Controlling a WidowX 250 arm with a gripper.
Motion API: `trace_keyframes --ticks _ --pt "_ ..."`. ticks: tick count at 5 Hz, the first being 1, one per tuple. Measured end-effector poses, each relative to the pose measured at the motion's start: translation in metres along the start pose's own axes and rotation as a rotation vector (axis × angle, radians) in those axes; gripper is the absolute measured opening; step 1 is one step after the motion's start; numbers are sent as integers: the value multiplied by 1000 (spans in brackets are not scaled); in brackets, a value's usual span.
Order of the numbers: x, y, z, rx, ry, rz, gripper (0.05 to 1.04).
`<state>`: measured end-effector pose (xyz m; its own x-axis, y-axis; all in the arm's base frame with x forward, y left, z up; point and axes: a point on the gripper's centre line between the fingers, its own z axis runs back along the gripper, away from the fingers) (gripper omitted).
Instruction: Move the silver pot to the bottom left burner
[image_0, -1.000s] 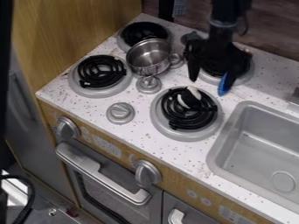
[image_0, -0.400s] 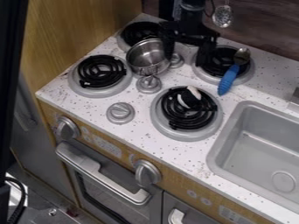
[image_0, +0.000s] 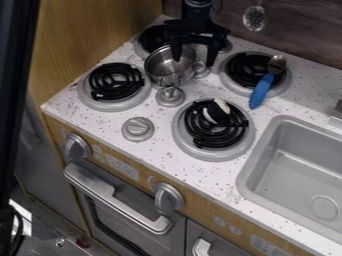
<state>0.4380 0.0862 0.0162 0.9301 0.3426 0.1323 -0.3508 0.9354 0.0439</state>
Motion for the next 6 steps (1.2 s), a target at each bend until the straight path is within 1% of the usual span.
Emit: trace_keyframes --ticks 1,2,3,4,5,6 --pt "8 -1 -26 -30 36 15 997" --pt "8 -1 -46 -50 79 36 997" --pt "7 -1 -56 -51 97 51 965" --pt "8 0 -56 -53 89 51 695" --pt "10 -1 -56 -59 74 33 402" --pt "11 -3 -54 -59 64 2 200"
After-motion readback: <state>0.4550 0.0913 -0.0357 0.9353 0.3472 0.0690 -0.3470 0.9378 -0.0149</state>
